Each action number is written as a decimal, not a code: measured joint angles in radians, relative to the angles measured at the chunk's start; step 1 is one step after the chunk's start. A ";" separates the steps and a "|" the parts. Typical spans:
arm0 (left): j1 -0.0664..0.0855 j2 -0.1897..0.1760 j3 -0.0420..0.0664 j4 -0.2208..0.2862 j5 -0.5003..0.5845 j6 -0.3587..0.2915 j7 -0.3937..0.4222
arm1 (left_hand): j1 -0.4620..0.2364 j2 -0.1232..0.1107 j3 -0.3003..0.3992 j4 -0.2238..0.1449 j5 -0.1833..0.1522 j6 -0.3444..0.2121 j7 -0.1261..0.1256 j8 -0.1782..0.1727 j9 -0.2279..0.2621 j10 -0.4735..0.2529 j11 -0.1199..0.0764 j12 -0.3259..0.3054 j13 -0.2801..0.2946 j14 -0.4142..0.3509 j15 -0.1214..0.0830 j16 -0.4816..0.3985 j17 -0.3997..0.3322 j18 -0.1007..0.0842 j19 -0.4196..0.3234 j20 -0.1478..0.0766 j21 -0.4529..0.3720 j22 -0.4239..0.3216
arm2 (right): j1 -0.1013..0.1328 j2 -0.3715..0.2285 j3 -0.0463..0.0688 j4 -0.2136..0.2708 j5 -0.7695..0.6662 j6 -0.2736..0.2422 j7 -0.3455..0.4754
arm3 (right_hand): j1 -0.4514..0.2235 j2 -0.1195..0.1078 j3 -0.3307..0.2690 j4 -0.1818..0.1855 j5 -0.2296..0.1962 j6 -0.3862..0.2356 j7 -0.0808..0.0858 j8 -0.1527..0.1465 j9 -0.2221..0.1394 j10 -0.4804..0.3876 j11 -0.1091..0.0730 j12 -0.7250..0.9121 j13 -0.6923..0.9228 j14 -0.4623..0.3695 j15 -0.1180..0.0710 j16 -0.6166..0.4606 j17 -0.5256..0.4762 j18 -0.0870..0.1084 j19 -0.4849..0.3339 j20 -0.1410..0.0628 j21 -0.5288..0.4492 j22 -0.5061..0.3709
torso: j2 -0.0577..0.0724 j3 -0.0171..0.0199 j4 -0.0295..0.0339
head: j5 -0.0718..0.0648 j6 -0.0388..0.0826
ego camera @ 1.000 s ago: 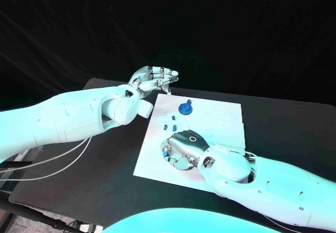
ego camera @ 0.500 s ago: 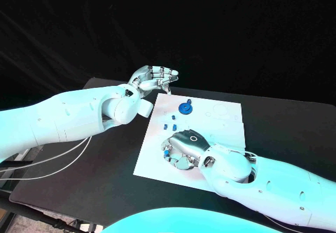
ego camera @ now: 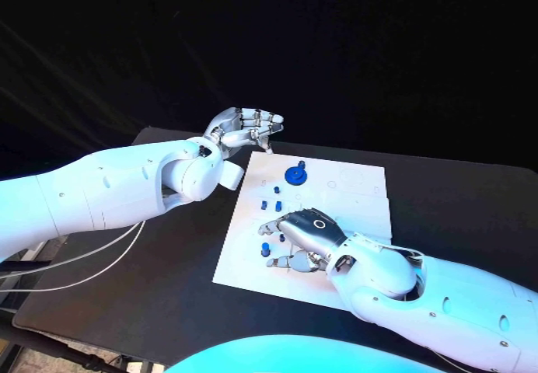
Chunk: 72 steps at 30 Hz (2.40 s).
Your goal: Assemble the parts on the task board
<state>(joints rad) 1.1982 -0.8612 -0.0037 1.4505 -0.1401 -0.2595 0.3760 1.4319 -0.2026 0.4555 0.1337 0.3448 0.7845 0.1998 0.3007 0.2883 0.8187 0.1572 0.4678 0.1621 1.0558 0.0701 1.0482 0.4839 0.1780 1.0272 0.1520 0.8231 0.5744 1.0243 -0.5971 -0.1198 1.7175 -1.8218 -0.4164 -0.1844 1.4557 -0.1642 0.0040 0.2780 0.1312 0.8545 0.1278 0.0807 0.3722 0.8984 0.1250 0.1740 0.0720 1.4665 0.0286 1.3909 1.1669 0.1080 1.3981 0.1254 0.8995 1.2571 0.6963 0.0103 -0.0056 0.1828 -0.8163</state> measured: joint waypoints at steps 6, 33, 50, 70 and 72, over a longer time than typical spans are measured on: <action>0.000 0.000 -0.002 -0.003 0.000 0.000 0.000 | 0.000 0.000 0.000 0.000 0.000 0.000 0.000 0.000 0.000 0.000 0.000 0.000 0.000 0.000 0.000 0.000 0.000 0.000 0.000 0.000 0.000 0.000 | 0.039 -0.121 0.011 0.069 0.024 -0.059 0.026 | 0.046 0.045 0.029 0.008 0.006 0.070 0.032 0.035 0.006 0.146 -0.030 0.095 0.020 -0.001 -0.017 0.009 0.026 0.000 0.039 -0.017 0.092 0.034 | -0.004 -0.0001 -0.0034 | -0.022 0.014; 0.000 -0.008 -0.013 -0.001 0.000 0.001 0.000 | 0.000 0.000 0.000 0.000 0.000 0.000 0.000 0.000 0.000 0.000 0.000 0.005 0.000 0.000 0.000 0.000 0.000 0.000 0.000 0.000 0.000 0.000 | 0.044 -0.520 -0.008 0.246 0.427 -0.031 -0.176 | -0.206 0.093 -0.116 0.014 0.119 0.088 -0.028 0.291 0.154 0.561 -0.107 1.272 1.236 0.000 -0.079 0.148 0.141 -0.086 0.068 -0.076 0.629 0.051 | -0.030 0.0002 -0.0383 | -0.197 0.030; 0.000 -0.013 -0.014 0.004 0.000 0.001 0.000 | 0.000 0.000 0.000 0.000 0.000 0.000 0.000 0.000 0.000 0.000 0.000 0.005 -0.001 0.000 0.000 0.000 0.000 0.000 0.000 0.000 0.000 0.000 | 0.003 -0.432 -0.010 0.203 0.329 -0.020 -0.308 | -0.215 0.094 -0.125 0.013 0.119 0.085 -0.031 0.295 0.156 0.561 -0.107 1.272 1.236 0.000 -0.079 0.152 0.141 -0.086 0.068 -0.075 0.649 0.051 | -0.028 -0.0011 -0.0383 | -0.190 0.016; 0.000 -0.023 -0.014 0.009 0.000 0.001 0.000 | 0.000 0.000 0.000 0.000 0.000 0.000 0.000 0.003 0.000 0.000 0.000 0.009 0.000 0.000 0.000 0.000 -0.001 0.000 -0.002 0.002 0.000 0.000 | -0.033 -0.362 -0.008 0.149 0.240 0.020 -0.335 | -0.225 0.105 -0.139 0.013 0.119 0.085 -0.031 0.303 0.164 0.561 -0.107 1.272 1.236 0.000 -0.079 0.151 0.141 -0.086 0.068 -0.075 0.654 0.050 | -0.028 -0.0001 -0.0383 | -0.180 0.002; 0.000 -0.024 -0.014 0.009 0.000 0.001 -0.001 | 0.000 0.000 0.000 0.000 0.000 0.000 0.000 0.004 0.000 -0.002 0.002 0.009 0.000 0.000 0.000 0.000 -0.001 0.000 -0.004 0.004 0.000 0.000 | -0.036 -0.357 -0.006 0.145 0.226 0.023 -0.336 | -0.225 0.105 -0.139 0.013 0.119 0.085 -0.031 0.307 0.164 0.561 -0.107 1.272 1.236 0.000 -0.079 0.151 0.141 -0.086 0.068 -0.075 0.654 0.050 | -0.028 0.0000 -0.0389 | -0.179 0.001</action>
<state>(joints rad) 1.1982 -0.8853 -0.0174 1.4595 -0.1401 -0.2584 0.3753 1.4319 -0.2026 0.4555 0.1337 0.3448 0.7846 0.1997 0.3042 0.2884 0.8163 0.1596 0.4765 0.1625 1.0558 0.0701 1.0482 0.4828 0.1780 1.0236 0.1556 0.8231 0.5744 0.9885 -0.9546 -0.1257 1.8628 -1.5959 -0.3936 -0.5207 1.2304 -0.0593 -0.1353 0.2909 0.2499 0.9396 0.0968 0.3874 0.5365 1.4596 0.0179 1.4461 1.3078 1.4668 -0.0501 1.5424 1.3076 0.0219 1.4662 0.0501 1.5540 1.3073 0.6681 0.0103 -0.0445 0.0034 -0.8151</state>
